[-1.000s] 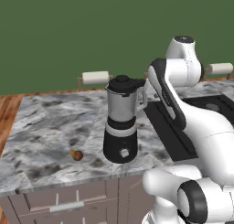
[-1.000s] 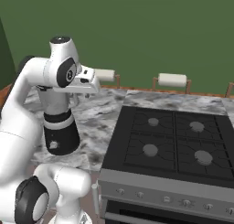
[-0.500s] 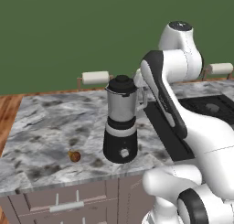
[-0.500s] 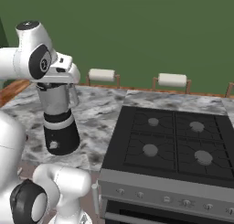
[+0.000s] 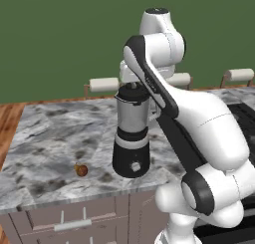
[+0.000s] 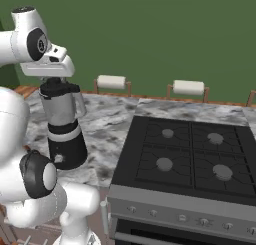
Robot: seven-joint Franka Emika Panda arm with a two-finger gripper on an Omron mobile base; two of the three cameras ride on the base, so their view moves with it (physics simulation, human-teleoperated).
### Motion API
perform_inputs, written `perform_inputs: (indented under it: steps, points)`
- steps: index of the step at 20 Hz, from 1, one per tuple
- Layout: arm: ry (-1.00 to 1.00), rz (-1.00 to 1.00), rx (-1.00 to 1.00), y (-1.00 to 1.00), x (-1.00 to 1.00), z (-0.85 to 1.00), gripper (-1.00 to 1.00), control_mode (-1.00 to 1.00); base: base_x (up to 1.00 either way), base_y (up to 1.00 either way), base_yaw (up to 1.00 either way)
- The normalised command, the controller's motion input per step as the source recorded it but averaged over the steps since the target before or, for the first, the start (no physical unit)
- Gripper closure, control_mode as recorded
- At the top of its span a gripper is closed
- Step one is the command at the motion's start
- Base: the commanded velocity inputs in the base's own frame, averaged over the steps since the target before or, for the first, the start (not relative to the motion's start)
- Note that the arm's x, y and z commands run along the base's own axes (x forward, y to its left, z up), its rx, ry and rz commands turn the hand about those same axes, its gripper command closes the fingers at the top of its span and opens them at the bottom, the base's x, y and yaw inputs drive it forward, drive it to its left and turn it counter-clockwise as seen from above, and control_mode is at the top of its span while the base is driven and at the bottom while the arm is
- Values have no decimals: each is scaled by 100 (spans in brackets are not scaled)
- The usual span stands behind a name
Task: Open the blender lid, put the pear in the blender, close the lid, and start the blender.
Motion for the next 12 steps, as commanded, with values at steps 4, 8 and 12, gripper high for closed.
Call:
perform_inputs:
  steps: [4,8,12]
  points:
    - [13,0,0,15,54,-24,-100,-100,0,0,0]
    - [4,0,0,9,21,-11,-100,-100,0,0,0]
    - [0,0,0,4,1,-8,-100,-100,0,0,0]
